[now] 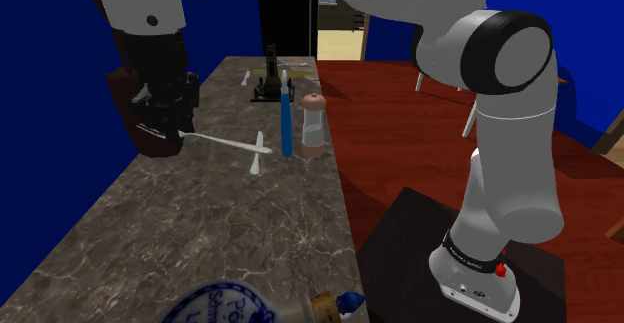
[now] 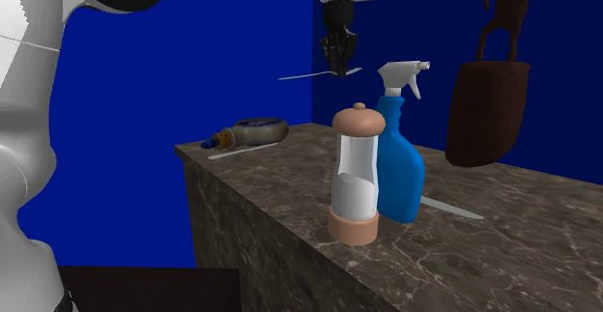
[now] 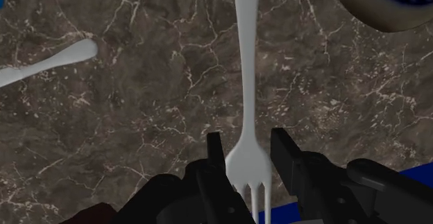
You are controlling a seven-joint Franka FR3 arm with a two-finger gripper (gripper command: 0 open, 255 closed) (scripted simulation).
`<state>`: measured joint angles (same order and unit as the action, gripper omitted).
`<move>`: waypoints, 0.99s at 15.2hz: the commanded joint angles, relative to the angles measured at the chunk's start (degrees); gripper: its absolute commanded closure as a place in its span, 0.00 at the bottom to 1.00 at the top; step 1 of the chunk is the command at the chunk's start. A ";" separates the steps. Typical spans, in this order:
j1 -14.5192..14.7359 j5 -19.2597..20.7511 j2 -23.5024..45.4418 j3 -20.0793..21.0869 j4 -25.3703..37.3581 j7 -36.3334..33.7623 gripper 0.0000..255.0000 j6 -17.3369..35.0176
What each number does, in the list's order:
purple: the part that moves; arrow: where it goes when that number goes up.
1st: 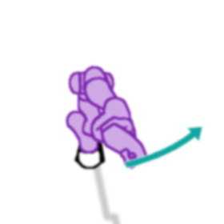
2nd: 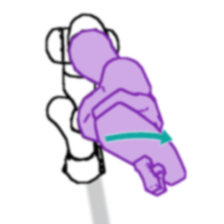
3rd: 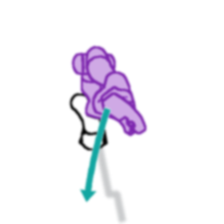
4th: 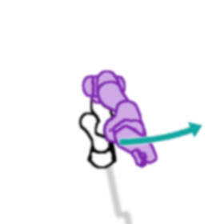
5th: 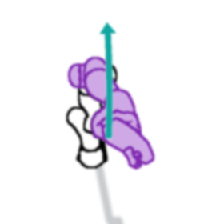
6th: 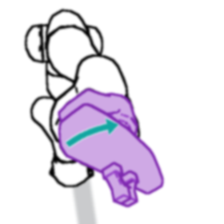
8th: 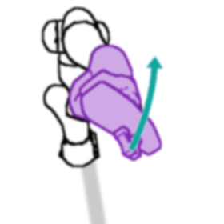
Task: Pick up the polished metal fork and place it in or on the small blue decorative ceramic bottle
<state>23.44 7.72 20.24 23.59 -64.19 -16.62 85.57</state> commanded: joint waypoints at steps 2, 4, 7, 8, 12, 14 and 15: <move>1.35 -0.87 -3.44 1.16 -4.71 -3.18 1.00 1.36; 2.32 -1.39 -5.39 1.96 -7.40 -5.28 1.00 2.15; 3.98 -1.98 -7.74 3.23 -10.52 -8.56 1.00 2.99; 4.59 -2.14 -8.37 3.67 -11.34 -9.69 1.00 3.20; 7.24 -2.47 -10.22 5.54 -13.69 -14.41 1.00 3.71; 8.67 -2.45 -10.72 6.55 -14.32 -16.90 1.00 3.80; 9.42 -2.39 -10.86 7.08 -14.50 -18.17 1.00 3.80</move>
<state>32.03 5.25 9.52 30.12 -78.89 -33.36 89.76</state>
